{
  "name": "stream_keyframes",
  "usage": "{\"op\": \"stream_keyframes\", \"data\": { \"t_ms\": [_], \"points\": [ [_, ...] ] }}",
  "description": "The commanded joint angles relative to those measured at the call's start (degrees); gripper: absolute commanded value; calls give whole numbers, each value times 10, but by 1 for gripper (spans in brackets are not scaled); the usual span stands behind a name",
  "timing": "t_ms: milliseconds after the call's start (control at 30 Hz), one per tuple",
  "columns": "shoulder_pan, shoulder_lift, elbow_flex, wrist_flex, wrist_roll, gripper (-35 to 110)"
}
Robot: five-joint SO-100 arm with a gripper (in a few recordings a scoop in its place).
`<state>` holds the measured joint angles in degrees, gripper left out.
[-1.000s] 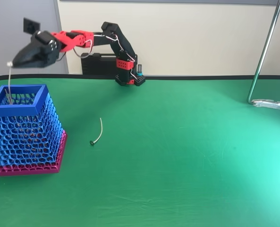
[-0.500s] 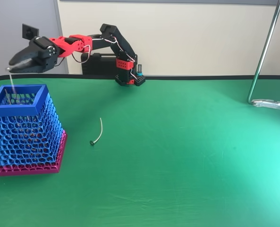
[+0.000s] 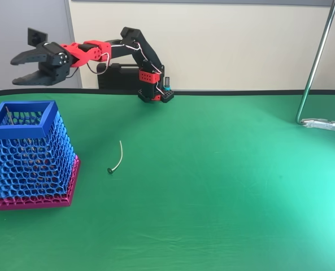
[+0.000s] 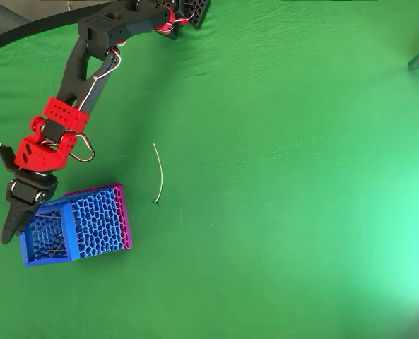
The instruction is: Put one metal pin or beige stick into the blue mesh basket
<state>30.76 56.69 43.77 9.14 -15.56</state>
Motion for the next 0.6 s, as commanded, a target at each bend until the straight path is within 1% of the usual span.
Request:
{"op": "stream_keyframes", "data": {
  "t_ms": [0,167,233,333,433,567],
  "points": [
    [-17,105,84,4,18,19],
    [-42,214,188,68,49,11],
    [-55,266,251,71,61,5],
    [-76,342,343,90,77,0],
    [-99,422,449,91,85,0],
    [-139,490,526,163,101,0]
  ]
}}
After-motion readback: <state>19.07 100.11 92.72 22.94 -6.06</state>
